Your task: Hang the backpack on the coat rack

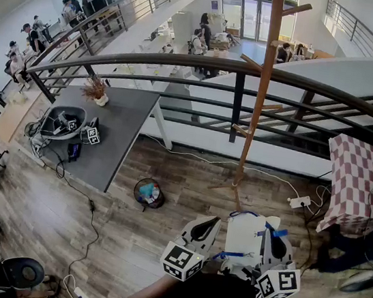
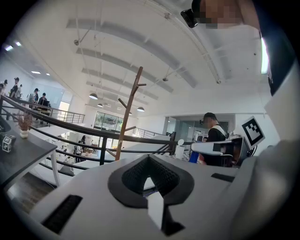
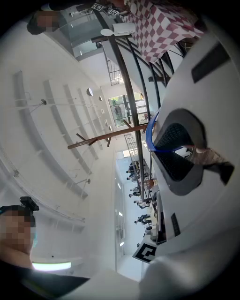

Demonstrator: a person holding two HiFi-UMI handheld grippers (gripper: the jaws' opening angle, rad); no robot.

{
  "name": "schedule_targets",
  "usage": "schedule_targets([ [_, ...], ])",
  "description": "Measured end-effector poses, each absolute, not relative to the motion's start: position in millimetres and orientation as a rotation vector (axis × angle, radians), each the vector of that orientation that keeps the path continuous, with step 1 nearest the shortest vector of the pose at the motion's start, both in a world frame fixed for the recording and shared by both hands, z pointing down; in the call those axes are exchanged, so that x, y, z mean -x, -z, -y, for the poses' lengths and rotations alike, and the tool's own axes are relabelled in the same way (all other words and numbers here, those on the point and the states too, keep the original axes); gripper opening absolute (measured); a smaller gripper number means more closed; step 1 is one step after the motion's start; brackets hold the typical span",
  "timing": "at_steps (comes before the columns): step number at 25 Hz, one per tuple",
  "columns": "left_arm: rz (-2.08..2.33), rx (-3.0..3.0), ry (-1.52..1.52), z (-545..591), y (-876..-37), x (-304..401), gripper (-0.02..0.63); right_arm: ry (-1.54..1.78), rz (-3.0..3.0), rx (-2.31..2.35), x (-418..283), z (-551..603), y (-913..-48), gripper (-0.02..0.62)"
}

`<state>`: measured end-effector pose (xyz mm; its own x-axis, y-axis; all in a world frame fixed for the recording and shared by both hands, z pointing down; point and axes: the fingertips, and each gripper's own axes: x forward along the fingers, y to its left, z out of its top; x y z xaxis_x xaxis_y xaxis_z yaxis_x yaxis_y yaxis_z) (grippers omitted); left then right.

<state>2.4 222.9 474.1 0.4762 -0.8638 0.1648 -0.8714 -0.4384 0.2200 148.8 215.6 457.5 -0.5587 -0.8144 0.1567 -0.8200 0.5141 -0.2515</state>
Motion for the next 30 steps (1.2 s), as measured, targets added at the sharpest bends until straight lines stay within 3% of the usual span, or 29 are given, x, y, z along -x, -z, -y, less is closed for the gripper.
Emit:
schedule_targets([
  [30,1.444,-2.410,0.001,-223,-473,-35,0.008,-0.490,2.746,-1.405,-164,-208,-459,0.020],
])
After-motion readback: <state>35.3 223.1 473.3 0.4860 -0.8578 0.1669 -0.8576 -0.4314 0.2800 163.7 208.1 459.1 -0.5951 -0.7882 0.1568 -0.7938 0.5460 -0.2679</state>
